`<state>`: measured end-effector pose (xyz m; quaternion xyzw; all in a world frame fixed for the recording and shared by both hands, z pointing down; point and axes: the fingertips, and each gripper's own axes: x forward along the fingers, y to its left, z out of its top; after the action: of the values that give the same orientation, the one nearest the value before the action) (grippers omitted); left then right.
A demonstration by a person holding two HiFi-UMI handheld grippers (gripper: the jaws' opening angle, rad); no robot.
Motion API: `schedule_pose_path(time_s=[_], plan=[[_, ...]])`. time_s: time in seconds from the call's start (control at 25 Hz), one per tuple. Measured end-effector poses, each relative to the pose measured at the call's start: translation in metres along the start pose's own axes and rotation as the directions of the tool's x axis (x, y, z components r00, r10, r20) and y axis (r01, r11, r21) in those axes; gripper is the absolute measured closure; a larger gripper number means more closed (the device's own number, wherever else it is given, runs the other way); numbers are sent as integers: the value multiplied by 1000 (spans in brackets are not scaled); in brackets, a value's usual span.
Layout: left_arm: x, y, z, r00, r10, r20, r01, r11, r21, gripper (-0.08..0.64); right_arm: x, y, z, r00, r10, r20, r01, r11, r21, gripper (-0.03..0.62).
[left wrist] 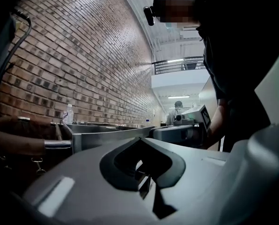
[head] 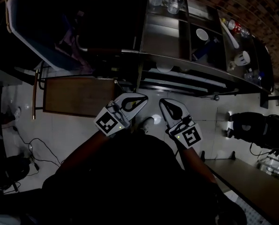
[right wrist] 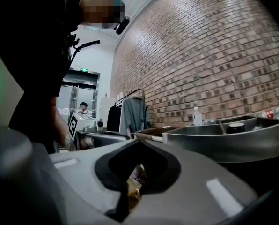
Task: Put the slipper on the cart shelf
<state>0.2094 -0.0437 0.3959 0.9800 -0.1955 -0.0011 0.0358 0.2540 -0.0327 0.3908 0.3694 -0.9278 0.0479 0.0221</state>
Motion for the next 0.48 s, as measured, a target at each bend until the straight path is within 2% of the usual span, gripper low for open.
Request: schedule_pose_path(time_s=[0.48], plan=[[-23, -7, 6, 995, 96, 0, -96, 995, -12, 557, 5, 28, -5, 995, 96, -29, -97, 995, -6, 591]])
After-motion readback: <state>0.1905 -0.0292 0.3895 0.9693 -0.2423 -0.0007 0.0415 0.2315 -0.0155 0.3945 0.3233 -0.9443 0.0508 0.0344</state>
